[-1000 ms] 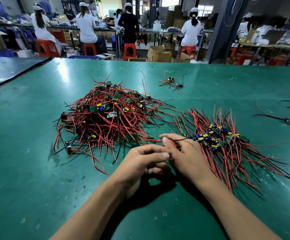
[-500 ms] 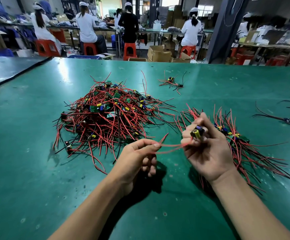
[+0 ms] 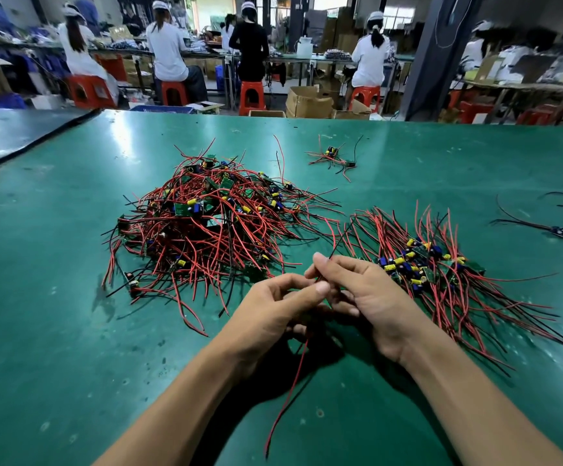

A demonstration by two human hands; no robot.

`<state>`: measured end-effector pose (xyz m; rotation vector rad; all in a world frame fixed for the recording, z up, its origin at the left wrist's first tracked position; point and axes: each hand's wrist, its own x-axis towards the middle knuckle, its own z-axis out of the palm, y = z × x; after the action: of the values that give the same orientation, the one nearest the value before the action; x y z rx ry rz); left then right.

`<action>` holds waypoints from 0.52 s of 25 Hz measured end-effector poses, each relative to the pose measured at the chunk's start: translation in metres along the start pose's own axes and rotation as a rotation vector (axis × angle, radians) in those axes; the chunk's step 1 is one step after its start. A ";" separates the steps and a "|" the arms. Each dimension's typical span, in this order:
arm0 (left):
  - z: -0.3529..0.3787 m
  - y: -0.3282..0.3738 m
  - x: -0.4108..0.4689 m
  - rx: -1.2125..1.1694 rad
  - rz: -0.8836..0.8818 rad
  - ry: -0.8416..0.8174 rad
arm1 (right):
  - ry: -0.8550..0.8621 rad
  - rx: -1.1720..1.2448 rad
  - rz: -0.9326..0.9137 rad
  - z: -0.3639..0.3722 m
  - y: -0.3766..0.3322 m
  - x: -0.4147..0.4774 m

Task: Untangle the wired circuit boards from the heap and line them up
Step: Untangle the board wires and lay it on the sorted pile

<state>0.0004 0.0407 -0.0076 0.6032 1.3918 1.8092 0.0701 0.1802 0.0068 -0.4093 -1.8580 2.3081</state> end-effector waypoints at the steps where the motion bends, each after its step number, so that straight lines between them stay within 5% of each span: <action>1: 0.000 0.000 0.000 0.006 -0.003 0.011 | 0.003 -0.023 -0.002 -0.001 0.001 0.000; 6: 0.000 -0.001 -0.001 0.004 -0.036 0.016 | 0.052 -0.092 -0.020 -0.006 0.005 0.002; 13: -0.001 -0.004 0.003 -0.008 -0.021 0.027 | -0.099 -0.085 0.029 -0.013 0.002 -0.002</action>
<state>-0.0007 0.0430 -0.0115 0.5593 1.4037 1.8114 0.0761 0.1908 0.0028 -0.3401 -2.0145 2.3144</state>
